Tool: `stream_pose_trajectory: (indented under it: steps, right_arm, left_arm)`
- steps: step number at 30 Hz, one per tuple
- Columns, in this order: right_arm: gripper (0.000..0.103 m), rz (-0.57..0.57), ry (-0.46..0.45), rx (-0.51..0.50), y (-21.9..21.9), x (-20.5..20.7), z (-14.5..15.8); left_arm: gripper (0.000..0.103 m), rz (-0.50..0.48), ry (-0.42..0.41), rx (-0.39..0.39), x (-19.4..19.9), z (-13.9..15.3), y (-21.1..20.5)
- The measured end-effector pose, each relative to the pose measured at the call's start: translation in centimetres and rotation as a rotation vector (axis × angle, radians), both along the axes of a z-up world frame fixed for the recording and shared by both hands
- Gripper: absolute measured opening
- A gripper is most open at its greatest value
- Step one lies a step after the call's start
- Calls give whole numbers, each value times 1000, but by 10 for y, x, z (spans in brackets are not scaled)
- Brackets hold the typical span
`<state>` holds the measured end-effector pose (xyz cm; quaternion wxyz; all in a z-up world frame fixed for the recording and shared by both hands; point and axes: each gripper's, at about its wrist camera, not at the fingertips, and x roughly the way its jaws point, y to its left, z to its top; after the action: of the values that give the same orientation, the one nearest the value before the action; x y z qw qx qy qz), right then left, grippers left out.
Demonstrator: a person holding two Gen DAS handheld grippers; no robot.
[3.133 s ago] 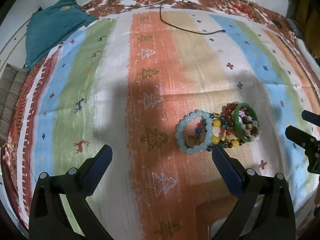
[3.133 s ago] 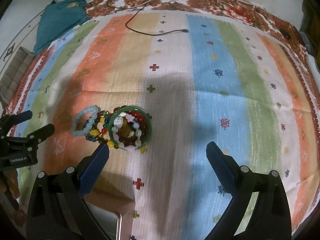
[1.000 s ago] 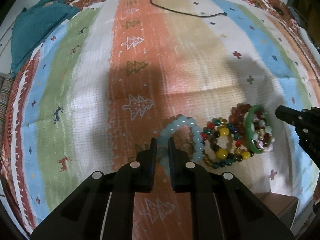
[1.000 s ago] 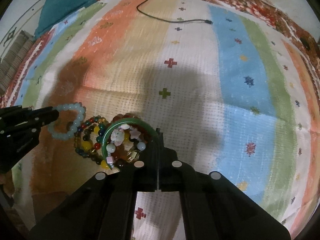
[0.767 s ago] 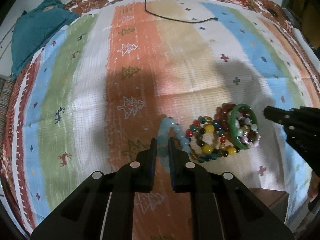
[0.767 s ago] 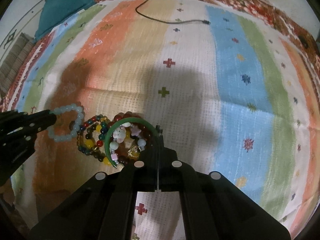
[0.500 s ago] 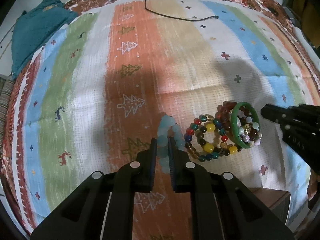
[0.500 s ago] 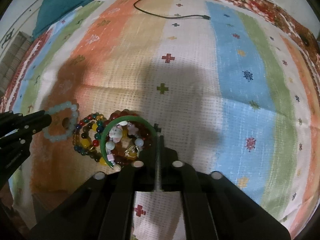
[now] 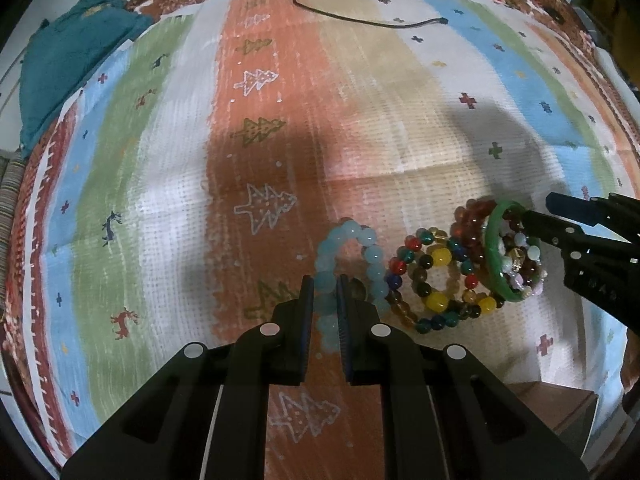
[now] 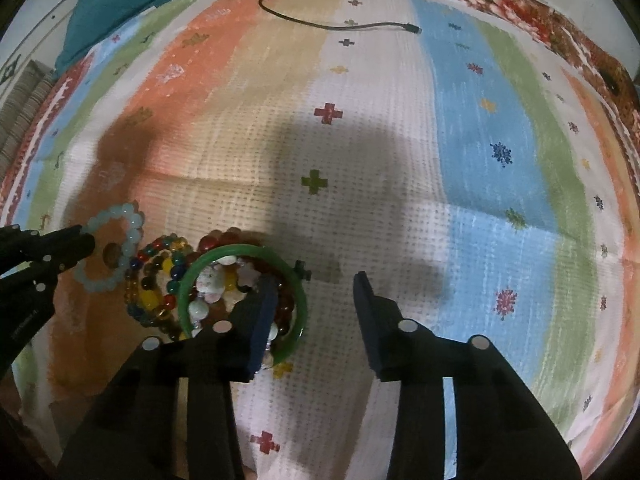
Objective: Organize jewelry
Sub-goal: 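Lift the green bangle with the right tool while the left tool lifts the aqua bracelet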
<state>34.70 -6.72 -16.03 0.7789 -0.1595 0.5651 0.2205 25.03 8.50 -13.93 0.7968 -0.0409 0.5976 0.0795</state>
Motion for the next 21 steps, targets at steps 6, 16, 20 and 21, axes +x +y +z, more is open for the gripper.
stream_pose_trajectory:
  steps: [6, 16, 20, 21]
  right_arm:
    - [19, 39, -11, 2, 8, 4, -4]
    - [13, 79, -16, 2, 11, 3, -11]
    - [11, 96, -42, -21, 15, -1, -10]
    - [10, 99, -42, -21, 16, -2, -10]
  left_arm:
    - [11, -12, 18, 9, 4, -8, -1]
    - [11, -11, 25, 34, 5, -14, -2]
    - [11, -16, 23, 31, 5, -13, -3]
    - [11, -15, 22, 26, 5, -13, -3]
